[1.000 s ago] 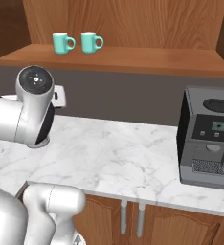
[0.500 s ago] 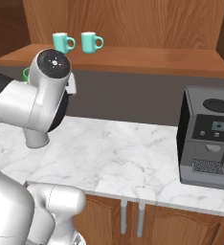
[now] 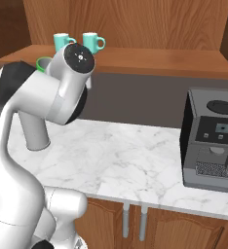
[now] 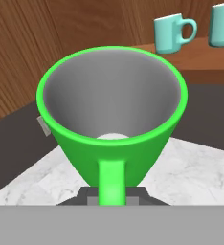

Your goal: Pick the mug on the counter and place it in the cabinet with the handle facing the right, like the mugs already inside.

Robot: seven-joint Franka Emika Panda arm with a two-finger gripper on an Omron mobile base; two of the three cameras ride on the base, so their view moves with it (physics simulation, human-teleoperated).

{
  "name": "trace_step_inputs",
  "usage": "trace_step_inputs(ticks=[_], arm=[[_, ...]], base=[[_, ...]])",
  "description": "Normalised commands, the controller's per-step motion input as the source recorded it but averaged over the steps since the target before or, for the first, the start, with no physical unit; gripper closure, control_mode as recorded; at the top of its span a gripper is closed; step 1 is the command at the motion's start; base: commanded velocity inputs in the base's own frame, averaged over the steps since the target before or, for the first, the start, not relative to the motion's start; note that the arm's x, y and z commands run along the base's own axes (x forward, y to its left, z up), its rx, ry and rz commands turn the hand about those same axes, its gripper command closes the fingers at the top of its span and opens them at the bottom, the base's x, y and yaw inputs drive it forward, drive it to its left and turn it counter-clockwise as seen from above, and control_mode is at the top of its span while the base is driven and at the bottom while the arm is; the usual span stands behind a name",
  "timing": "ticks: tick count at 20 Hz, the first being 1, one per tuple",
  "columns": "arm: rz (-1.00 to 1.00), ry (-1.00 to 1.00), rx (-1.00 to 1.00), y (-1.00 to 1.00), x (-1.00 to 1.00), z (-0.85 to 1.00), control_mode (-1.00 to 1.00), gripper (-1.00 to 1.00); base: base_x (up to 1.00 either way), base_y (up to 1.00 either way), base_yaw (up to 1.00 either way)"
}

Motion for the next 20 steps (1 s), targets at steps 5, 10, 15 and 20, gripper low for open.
trace_step_inputs(ticks=[5,10,15,20], arm=[[0.00,0.00,0.06,-0.14,0.18,0.33,-1.00,1.00],[0.01,0.00,0.01,-0.18,0.36,0.06,-1.00,1.00],[0.02,0.00,0.00,-0.18,0.43,0.00,-1.00,1.00],[0.03,0.00,0.00,-0.15,0.37,0.00,-1.00,1.00]], base=[[0.00,0.00,0.00],[0.00,0.00,0.00],[0.00,0.00,0.00],[0.00,0.00,0.00]])
